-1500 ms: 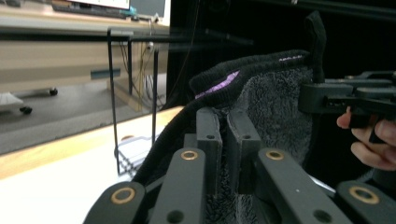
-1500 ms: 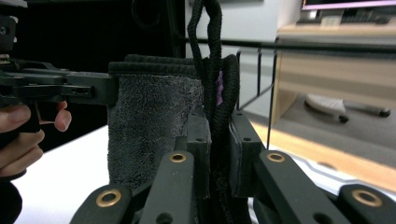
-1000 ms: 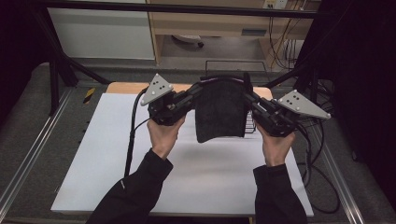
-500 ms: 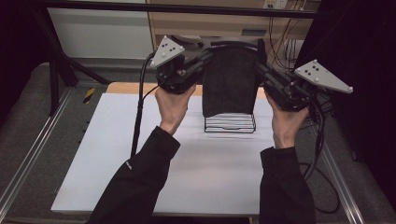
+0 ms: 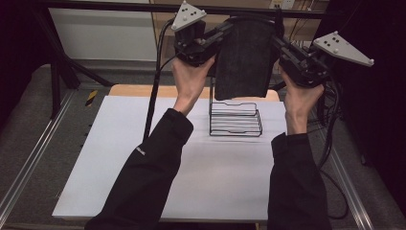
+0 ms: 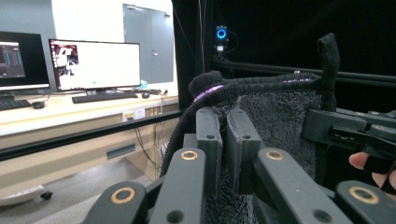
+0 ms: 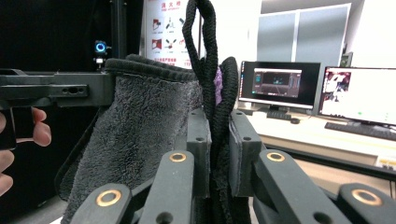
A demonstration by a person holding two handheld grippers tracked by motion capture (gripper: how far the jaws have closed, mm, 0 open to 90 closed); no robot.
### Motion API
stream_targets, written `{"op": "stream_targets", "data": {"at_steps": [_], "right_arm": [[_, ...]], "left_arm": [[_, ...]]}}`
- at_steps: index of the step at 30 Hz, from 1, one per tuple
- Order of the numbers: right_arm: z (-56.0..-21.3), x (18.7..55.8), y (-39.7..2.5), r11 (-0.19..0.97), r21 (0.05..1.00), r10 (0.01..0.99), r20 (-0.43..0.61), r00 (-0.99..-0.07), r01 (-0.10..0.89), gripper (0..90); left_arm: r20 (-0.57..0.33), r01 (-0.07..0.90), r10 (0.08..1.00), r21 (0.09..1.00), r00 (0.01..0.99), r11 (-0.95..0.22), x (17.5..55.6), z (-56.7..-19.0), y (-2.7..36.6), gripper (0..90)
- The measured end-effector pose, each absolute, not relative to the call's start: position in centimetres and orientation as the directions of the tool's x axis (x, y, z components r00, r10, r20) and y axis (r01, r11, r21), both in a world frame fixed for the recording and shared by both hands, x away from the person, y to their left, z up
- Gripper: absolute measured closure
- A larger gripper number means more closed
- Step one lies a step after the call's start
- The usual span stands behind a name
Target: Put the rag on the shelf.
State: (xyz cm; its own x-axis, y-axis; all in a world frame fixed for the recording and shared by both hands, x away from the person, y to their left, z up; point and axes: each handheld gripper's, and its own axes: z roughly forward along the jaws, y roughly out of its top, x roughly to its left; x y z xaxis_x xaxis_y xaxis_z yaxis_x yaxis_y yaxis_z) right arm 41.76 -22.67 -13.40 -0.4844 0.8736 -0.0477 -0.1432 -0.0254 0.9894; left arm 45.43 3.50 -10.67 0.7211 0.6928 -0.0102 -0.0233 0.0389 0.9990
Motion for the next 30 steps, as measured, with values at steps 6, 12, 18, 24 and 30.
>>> {"op": "stream_targets", "data": {"at_steps": [6,12,18,24,30], "right_arm": [[-12.6,43.0,-22.9,-0.027,0.982,0.884,-0.062,-0.463,-0.185,81.5],[-12.7,45.0,-23.1,-0.009,0.986,0.887,-0.07,-0.457,-0.168,81.5],[-14.1,47.2,-23.4,-0.008,0.991,0.889,-0.054,-0.455,-0.133,81.5],[-15.3,48.4,-23.3,-0.007,0.986,0.895,-0.068,-0.442,-0.164,81.4],[-15.5,49.0,-22.9,0.027,0.987,0.9,-0.094,-0.426,-0.161,81.4]], "left_arm": [[0.013,-0.051,0.707,0.998,0.707,0.034,47.1,-9.8,2.8,84.2],[-0.044,-0.011,0.706,0.997,0.707,0.073,49.8,-10.9,2.5,84.2],[-0.027,-0.001,0.729,0.999,0.684,0.037,51.8,-12.3,2.2,84.2],[-0.039,0.012,0.743,0.999,0.668,0.042,53.0,-12.6,2.1,84.0],[-0.043,0.032,0.761,0.999,0.647,0.03,53.8,-13.5,2.1,84.0]]}}
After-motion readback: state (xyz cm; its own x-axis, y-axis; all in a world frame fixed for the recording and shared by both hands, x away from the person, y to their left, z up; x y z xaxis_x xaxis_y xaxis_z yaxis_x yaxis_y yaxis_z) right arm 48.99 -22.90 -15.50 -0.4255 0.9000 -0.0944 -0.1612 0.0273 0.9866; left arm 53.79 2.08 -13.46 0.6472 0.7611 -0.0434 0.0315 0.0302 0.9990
